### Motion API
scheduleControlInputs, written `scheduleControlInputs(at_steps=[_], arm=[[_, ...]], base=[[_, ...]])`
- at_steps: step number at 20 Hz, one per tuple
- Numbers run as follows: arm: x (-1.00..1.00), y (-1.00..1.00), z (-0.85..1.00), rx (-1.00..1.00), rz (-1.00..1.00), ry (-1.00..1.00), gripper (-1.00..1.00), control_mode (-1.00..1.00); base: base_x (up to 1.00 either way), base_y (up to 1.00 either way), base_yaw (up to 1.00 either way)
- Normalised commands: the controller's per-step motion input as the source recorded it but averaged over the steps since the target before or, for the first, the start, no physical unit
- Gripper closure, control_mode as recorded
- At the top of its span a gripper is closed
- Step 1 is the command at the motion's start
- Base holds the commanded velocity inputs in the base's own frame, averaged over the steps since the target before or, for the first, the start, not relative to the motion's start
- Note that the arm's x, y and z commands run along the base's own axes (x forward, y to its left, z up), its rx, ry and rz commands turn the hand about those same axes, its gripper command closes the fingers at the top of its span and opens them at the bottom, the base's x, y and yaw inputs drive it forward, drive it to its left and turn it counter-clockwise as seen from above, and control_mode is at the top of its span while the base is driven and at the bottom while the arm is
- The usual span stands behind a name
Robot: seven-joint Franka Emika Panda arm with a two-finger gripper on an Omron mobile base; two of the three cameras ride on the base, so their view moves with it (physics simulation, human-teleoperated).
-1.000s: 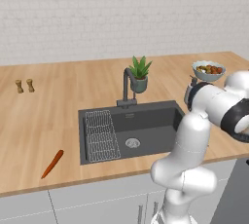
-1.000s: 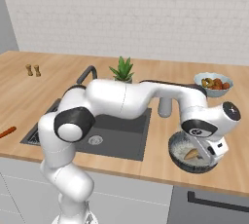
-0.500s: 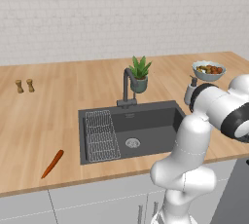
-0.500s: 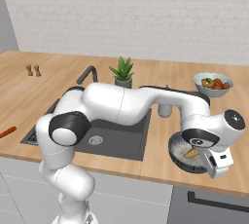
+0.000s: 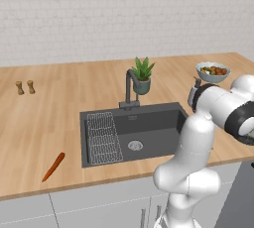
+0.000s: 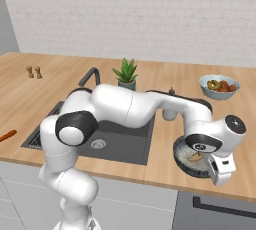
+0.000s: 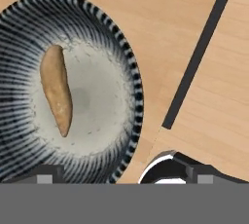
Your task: Pick the sweet potato from the sink and place it in the bowl. Then pick the bowl and place it in the microwave. Then close the microwave door and press the start button.
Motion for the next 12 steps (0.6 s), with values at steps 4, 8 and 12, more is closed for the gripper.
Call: scheduleControlInputs(at_steps=[4, 8, 12], arm=[[0.01, -0.01, -0.38, 0.0, -0.05, 0.0, -1.0, -1.0], [0.0, 0.0, -0.32, 0.01, -0.07, 0.0, -1.0, -1.0], [0.0, 0.0, -0.13, 0.0, -0.03, 0.0, -1.0, -1.0]], base=[[0.0, 0.0, 0.0], [0.0, 0.0, 0.0], [0.0, 0.0, 0.0]])
